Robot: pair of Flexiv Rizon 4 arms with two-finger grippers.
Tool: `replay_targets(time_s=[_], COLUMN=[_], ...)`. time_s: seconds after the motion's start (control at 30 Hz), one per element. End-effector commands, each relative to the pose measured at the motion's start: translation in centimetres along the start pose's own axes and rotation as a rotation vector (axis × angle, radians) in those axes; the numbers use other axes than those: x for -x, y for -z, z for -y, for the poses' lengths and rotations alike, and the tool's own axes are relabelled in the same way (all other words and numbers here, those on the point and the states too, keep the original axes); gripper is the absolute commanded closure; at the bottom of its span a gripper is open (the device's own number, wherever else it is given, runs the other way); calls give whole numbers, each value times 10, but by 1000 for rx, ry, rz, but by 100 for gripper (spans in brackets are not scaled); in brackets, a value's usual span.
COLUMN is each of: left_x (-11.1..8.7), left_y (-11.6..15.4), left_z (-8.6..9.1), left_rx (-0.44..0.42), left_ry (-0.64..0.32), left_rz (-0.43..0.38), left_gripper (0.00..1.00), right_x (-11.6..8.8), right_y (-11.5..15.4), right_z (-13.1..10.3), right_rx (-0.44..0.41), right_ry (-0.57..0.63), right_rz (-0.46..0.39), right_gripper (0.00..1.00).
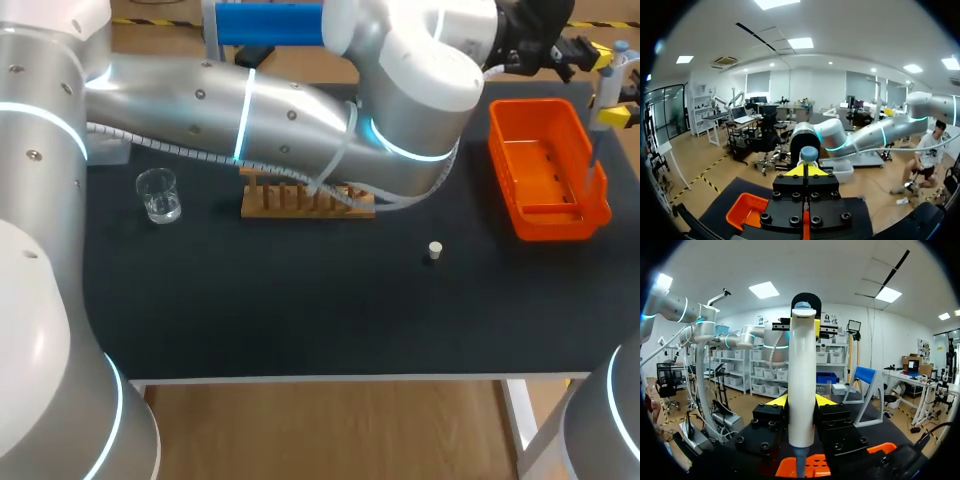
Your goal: Invert the test tube, pick up the pipette, mount the tip to pipette, aspirate from beaker and dispense into the tube, eject the tip, return the pipette, and cap with the stopper.
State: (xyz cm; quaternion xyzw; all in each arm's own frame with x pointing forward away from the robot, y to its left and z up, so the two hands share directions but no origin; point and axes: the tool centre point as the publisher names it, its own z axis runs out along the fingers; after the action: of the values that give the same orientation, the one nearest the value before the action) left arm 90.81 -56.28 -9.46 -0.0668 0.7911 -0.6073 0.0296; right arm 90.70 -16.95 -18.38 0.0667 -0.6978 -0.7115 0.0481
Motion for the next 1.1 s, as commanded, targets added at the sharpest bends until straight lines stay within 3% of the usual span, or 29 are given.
replay_targets(time_s=[0.03, 0.63, 1.1], left_x=[1, 0, 2], left_y=[-10, -20, -1], left_z=[-3, 2, 15], left_rx=[-44, -33, -79], left_ry=[-5, -30, -65], left_rz=[-10, -58, 3], left_gripper=[100, 100, 100], right_x=[1, 1, 1], right_y=[0, 0, 0], right_z=[-4, -4, -4], right_rx=[-3, -3, -3], right_ry=[0, 0, 0], right_rz=[-1, -1, -1], right_gripper=[100, 100, 100])
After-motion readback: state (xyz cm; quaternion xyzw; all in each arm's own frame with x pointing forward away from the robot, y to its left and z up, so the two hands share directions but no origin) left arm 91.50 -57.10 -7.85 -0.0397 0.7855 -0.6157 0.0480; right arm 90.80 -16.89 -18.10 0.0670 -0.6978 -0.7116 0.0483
